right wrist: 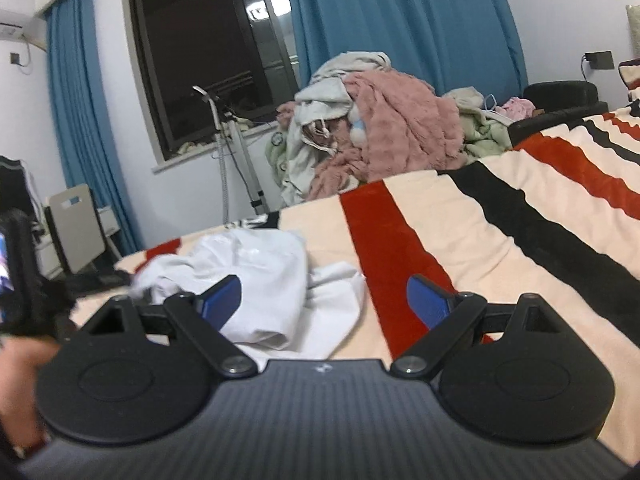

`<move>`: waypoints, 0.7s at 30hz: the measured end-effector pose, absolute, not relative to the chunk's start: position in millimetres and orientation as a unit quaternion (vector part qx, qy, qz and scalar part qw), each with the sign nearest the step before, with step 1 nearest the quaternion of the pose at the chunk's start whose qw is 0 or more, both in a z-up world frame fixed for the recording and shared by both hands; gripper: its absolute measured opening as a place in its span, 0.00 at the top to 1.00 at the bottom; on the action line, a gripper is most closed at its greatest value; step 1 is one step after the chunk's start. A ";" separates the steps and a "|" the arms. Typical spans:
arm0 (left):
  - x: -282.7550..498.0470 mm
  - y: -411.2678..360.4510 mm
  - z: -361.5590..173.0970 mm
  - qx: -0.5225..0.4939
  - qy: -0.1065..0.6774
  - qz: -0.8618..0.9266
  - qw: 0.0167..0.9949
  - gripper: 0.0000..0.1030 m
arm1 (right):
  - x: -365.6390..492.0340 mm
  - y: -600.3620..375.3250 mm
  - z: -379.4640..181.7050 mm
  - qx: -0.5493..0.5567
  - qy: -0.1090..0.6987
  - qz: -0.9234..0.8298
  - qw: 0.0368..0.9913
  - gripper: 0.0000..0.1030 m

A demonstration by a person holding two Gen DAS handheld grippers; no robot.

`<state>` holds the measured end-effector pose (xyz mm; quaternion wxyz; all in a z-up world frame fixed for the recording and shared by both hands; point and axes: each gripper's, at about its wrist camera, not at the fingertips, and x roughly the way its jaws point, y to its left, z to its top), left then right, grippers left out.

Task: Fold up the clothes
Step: 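Grasp the white shirt edge with the left gripper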

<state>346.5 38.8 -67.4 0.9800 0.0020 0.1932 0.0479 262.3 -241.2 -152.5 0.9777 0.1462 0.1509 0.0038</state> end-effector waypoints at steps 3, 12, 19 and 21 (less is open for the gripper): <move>333.5 38.6 -60.2 0.001 0.189 0.020 0.982 0.96 | 268.1 -240.4 -159.0 0.153 0.159 0.004 0.975 0.11; 322.8 27.9 -82.5 0.078 0.220 -0.015 0.972 0.45 | 240.8 -229.3 -152.4 0.152 0.167 0.019 0.974 0.11; 358.9 20.6 -94.3 0.119 0.245 0.032 0.962 0.44 | 242.2 -234.3 -156.5 0.158 0.180 0.005 0.971 0.11; 363.0 17.5 -97.7 0.127 0.252 0.028 0.959 0.49 | 245.2 -234.5 -160.5 0.163 0.185 0.009 0.969 0.11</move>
